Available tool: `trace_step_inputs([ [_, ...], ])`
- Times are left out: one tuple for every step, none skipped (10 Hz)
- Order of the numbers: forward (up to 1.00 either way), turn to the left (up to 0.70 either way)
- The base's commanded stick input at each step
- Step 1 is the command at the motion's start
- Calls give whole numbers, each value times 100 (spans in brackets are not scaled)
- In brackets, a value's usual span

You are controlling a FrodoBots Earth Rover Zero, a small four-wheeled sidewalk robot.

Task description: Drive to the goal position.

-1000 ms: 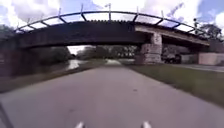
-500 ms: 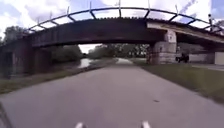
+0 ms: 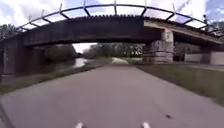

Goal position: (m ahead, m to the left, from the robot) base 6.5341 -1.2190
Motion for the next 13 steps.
trace_step_inputs([
  [100,-27],
  [100,-27],
  [100,-27],
  [100,-15],
  [100,0],
  [100,0],
  [100,0],
  [100,0],
  [100,0],
  [100,0],
  [100,0],
  [100,0],
  [100,0],
])
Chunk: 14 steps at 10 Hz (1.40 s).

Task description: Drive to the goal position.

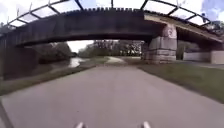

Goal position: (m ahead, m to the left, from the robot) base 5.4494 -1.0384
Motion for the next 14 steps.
trace_step_inputs([
  [100,0],
  [100,0],
  [100,0],
  [100,0],
  [100,0],
  [100,0],
  [100,0],
  [100,0],
  [100,0],
  [100,0],
  [100,0],
  [100,0],
  [100,0],
  [100,0],
])
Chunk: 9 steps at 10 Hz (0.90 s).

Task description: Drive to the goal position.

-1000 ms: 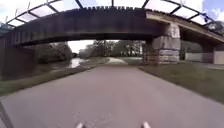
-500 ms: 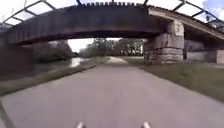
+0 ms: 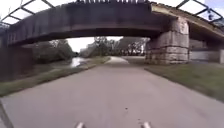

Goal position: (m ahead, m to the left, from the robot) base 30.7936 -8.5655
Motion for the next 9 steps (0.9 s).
trace_step_inputs([
  [100,0],
  [100,0],
  [100,0],
  [100,0],
  [100,0],
  [100,0],
  [100,0],
  [100,0],
  [100,0],
])
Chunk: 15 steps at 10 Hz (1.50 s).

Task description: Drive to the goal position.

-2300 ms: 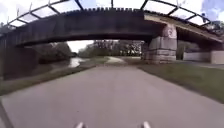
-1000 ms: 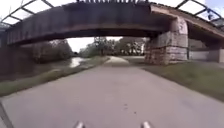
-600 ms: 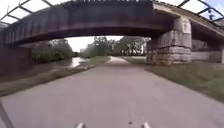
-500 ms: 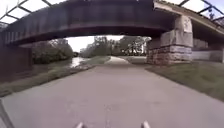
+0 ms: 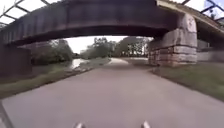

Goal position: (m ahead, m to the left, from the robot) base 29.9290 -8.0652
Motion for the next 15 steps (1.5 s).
trace_step_inputs([
  [100,0],
  [100,0],
  [100,0],
  [100,0],
  [100,0],
  [100,0],
  [100,0],
  [100,0],
  [100,0],
  [100,0],
  [100,0],
  [100,0],
  [100,0],
  [100,0],
  [100,0],
])
